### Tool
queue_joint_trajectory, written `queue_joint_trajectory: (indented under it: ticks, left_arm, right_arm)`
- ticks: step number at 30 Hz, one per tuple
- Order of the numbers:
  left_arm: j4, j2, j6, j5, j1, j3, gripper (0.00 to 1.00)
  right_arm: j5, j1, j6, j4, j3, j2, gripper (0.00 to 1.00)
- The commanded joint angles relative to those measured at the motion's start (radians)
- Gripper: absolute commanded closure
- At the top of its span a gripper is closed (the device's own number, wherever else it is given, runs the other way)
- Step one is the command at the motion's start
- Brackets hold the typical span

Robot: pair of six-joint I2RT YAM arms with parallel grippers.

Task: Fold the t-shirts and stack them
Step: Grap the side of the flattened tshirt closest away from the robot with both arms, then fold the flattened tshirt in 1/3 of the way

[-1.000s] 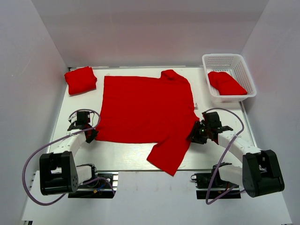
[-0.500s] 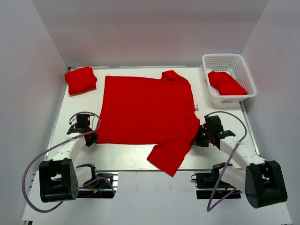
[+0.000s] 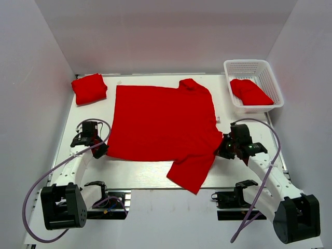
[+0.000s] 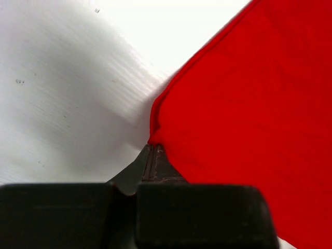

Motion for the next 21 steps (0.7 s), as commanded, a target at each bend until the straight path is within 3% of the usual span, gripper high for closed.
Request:
queue_joint_trajectory:
  ticks: [1,7,13,21]
  left_arm:
    - [-0.009,-0.01,0.028,0.023,-0.004,0.08,1.0]
    - [0.029,0.078,0.08,0.023,0.009,0.269,1.0]
    - [0.092,0.276,0.114,0.013,0.018,0.428,1.0]
    - [0.192,0.477,0.123,0.023,0.018,0.516,1.0]
  right_arm:
    - [0.03,-0.003,0.001,-0.026,0.089,-0.02,1.0]
    - [0.074,-0.004,-0.034,-0.034,0.296,0.069,1.0]
    - [0.1,-0.023,-0.071,-0.019,0.463,0.236,1.0]
    - [0.091,-0.073,-0.088,0.053,0.519,0.357,1.0]
